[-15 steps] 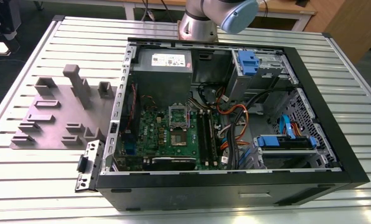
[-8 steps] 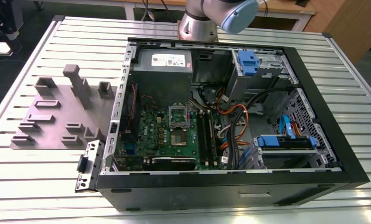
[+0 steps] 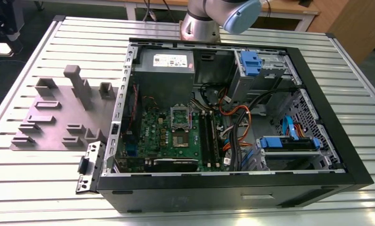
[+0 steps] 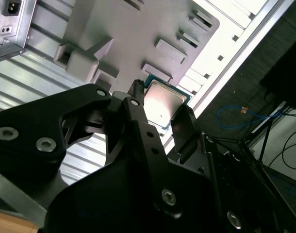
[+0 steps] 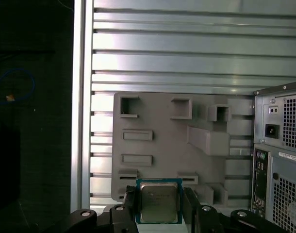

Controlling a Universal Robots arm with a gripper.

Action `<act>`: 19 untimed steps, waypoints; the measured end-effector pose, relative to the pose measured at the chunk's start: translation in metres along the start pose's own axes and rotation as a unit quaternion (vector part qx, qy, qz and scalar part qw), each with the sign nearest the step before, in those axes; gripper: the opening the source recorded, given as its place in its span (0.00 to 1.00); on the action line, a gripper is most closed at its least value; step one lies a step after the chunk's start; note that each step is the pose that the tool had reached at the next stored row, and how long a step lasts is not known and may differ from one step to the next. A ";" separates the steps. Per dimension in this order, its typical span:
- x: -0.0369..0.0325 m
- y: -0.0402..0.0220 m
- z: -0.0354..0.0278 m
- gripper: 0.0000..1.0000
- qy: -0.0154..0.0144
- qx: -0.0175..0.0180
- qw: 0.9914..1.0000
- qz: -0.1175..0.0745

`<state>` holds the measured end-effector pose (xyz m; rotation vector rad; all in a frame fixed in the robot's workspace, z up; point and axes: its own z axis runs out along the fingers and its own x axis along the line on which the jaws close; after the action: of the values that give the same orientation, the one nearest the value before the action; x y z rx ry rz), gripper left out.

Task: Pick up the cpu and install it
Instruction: 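Pick up the cpu and move it towards the insertion slot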

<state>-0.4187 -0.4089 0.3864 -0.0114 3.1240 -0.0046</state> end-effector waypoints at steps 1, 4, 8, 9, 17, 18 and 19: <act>0.0000 -0.0005 0.0000 0.47 0.000 0.000 1.000 0.000; -0.0002 -0.0007 0.0001 0.47 0.000 0.000 1.000 0.000; -0.0021 -0.0008 0.0001 0.47 0.000 0.000 1.000 0.000; -0.0023 -0.0008 0.0001 0.47 0.000 0.000 1.000 0.000; -0.0027 -0.0008 0.0001 0.47 0.000 0.000 1.000 0.000; -0.0030 -0.0008 0.0001 0.47 0.000 0.000 1.000 0.000; -0.0031 -0.0008 0.0001 0.47 0.000 0.000 1.000 0.000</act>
<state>-0.4157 -0.4097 0.3864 -0.0112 3.1239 -0.0045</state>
